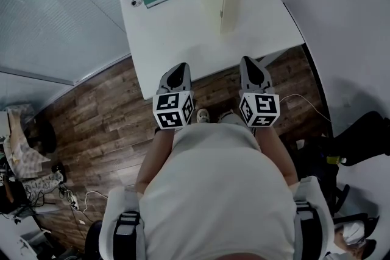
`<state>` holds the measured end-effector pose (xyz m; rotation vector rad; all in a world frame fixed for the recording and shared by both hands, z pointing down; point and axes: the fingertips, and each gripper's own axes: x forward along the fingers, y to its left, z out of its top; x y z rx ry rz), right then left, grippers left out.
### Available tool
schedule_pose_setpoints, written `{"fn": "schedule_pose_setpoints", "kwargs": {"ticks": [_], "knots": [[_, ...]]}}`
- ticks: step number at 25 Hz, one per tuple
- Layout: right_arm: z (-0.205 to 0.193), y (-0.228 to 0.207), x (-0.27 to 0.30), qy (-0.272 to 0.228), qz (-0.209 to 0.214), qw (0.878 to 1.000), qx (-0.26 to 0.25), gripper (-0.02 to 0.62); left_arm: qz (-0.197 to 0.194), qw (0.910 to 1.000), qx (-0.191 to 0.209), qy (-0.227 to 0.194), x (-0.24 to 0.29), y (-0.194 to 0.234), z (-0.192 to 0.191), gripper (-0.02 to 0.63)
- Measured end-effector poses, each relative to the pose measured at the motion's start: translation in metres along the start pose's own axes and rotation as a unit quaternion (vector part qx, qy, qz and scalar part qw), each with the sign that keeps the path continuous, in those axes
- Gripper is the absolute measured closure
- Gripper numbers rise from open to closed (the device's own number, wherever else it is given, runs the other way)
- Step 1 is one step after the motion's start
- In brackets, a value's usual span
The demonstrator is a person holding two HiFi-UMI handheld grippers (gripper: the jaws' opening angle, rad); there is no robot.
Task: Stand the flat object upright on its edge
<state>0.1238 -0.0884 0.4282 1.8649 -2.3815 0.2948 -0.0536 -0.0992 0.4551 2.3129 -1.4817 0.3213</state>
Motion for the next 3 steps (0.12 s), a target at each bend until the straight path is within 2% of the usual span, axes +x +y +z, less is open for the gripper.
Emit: {"fn": "schedule_pose_setpoints", "kwargs": {"ticks": [3], "knots": [[-0.0002, 0.0006, -0.0001, 0.0, 0.002, 1.0, 0.0, 0.578, 0.0, 1.0, 0.0, 0.002, 0.0, 0.0, -0.0016, 0.588]]}}
